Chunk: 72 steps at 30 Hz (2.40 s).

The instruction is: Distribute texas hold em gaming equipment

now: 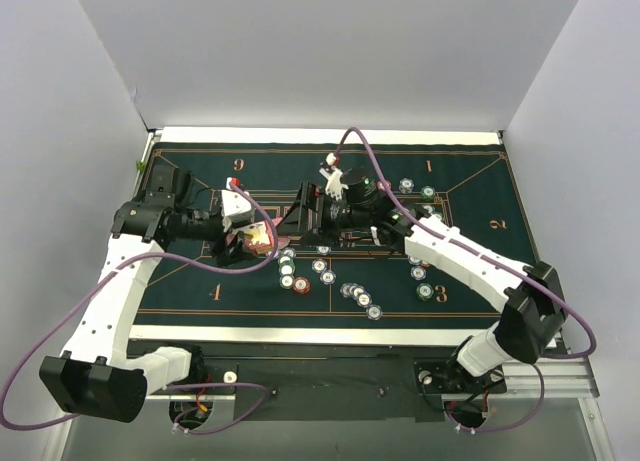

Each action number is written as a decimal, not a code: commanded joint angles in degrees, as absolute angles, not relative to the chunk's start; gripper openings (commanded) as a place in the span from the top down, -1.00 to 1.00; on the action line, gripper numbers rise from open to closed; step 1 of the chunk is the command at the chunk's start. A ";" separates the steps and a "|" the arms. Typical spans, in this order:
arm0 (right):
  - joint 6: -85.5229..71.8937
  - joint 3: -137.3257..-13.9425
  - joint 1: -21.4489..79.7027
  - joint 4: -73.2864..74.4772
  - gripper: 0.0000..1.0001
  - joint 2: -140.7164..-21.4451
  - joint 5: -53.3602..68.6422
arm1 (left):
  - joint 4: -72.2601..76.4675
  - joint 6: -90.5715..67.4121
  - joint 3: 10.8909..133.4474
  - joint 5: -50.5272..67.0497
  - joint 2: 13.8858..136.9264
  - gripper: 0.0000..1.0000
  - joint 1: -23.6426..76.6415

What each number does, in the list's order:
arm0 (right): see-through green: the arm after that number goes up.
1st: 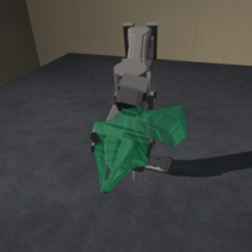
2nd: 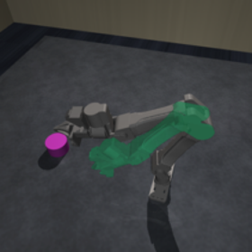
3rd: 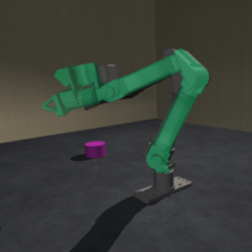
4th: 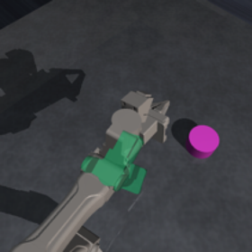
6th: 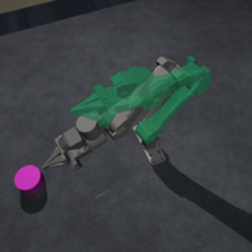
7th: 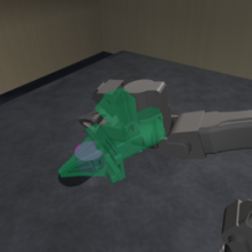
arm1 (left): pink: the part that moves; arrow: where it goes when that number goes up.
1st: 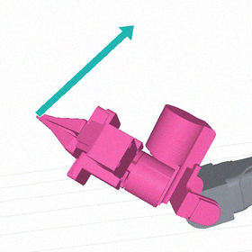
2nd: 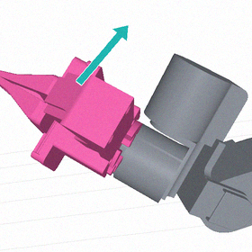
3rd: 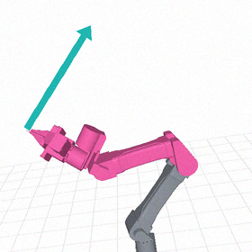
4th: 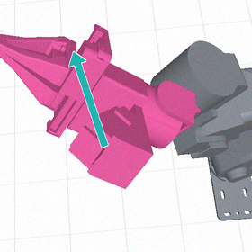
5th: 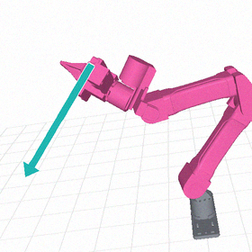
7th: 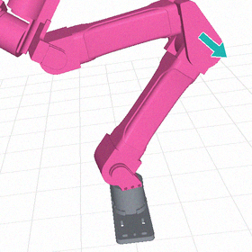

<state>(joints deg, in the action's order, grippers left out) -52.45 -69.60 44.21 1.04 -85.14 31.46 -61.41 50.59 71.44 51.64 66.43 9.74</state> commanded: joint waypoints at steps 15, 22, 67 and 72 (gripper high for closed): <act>-60.82 -69.18 46.14 -13.18 -0.30 -89.74 32.78 | -59.50 50.54 72.25 53.79 65.13 0.21 10.28; -63.45 -64.69 44.74 -17.14 -0.26 -88.24 32.78 | -59.50 50.19 72.60 54.14 64.87 0.21 10.28; -72.60 -56.86 35.77 -24.08 -0.06 -77.43 38.58 | -59.24 50.01 73.56 54.14 65.30 0.21 10.28; -71.11 -59.15 37.70 -22.16 -0.25 -79.45 38.50 | -59.15 50.01 73.83 54.05 65.39 0.21 10.28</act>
<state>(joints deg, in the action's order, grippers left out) -72.18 -56.14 36.27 -20.53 -79.72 36.86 -61.39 49.74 71.13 51.22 66.43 10.15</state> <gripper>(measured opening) 0.626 0.753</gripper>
